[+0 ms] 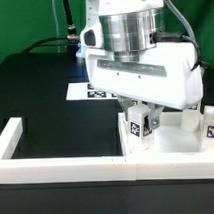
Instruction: Assemble square table
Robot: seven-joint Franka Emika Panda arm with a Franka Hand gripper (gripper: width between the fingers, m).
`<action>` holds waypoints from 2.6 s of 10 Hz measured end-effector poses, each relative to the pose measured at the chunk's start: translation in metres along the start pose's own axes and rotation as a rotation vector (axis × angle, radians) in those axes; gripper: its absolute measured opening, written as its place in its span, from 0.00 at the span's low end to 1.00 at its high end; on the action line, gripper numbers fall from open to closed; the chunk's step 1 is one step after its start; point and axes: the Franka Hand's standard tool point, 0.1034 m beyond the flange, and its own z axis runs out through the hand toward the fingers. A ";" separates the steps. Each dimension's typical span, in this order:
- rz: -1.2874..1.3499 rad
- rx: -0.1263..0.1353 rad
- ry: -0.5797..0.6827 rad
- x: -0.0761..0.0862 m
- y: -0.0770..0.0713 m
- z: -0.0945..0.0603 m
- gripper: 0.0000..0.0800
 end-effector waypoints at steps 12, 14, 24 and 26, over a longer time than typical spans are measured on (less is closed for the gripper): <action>-0.150 0.098 0.007 -0.002 -0.007 -0.001 0.80; -0.353 0.085 0.024 -0.001 -0.006 -0.002 0.81; -0.272 0.041 0.064 0.012 -0.002 -0.003 0.38; 0.194 0.034 0.003 0.006 -0.001 -0.004 0.38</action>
Offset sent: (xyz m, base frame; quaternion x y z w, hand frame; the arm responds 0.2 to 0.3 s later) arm -0.0004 0.0238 -0.0081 0.0693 -0.0587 0.3172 0.9440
